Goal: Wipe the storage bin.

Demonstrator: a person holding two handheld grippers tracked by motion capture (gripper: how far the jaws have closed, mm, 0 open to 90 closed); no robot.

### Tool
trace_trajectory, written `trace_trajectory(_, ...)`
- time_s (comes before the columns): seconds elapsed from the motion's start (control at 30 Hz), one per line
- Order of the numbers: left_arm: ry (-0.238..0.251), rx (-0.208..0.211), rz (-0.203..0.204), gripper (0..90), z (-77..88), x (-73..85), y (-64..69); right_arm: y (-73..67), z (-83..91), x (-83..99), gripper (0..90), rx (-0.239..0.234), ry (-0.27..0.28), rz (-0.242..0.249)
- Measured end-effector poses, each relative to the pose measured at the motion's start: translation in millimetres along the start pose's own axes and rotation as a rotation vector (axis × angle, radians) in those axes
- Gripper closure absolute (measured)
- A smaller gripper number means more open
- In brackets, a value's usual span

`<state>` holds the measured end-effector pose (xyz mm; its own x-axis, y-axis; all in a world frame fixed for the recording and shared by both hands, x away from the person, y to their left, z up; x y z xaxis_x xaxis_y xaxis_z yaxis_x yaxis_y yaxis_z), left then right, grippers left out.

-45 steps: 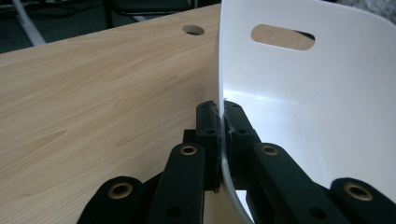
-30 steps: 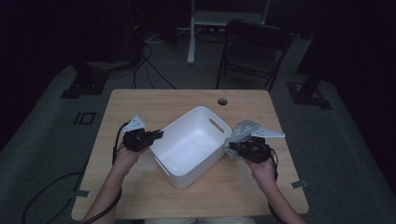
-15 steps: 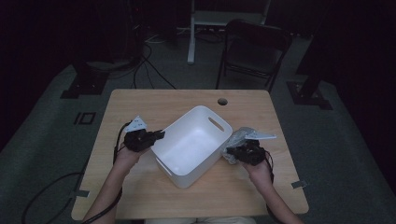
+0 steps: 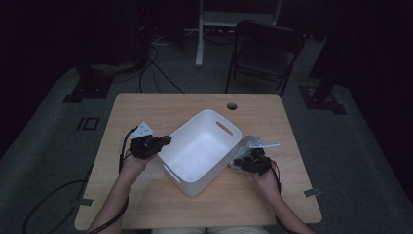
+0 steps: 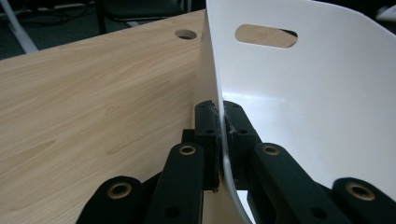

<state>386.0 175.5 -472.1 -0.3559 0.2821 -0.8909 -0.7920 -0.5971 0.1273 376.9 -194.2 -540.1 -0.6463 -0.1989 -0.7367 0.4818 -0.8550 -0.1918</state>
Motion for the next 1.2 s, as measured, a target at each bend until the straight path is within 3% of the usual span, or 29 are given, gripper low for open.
trace_trajectory(0.17,-0.003,0.004,-0.009,86.5,-0.5,-0.3,0.4,-22.5,45.2,-20.5,67.7,-0.113,0.153,0.018)
trace_trajectory(0.23,-0.004,0.008,-0.008,86.4,-0.9,-0.5,0.4,-29.0,57.6,-27.7,67.7,-0.103,0.202,0.051)
trace_trajectory(0.3,-0.008,0.015,-0.018,86.3,-0.7,-0.5,0.3,-31.6,56.2,-29.0,67.7,-0.081,0.208,0.072)
trace_trajectory(0.83,-0.014,0.000,-0.025,85.6,-3.2,-2.1,1.3,-8.2,6.7,-12.5,67.7,-0.010,0.081,0.029)
trace_trajectory(1.03,-0.008,-0.017,-0.017,85.3,-3.8,-2.1,2.1,1.4,-21.5,0.9,67.7,0.026,-0.010,0.029)
trace_trajectory(1.2,-0.005,-0.036,-0.002,85.4,-3.5,-1.9,1.4,-1.8,-18.1,-0.8,67.8,0.026,-0.016,0.023)
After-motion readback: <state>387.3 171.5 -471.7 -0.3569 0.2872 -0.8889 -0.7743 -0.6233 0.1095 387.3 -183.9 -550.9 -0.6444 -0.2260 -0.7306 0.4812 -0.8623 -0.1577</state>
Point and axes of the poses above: each handheld gripper's, and its own axes: z roughly backward along the jaws, x roughly out of its underside, y roughly to its right, the point moved 3 cm from there along -z, roughly forward along the jaws, and after that the axes turned 9 degrees about x, right-handed, at the moved point
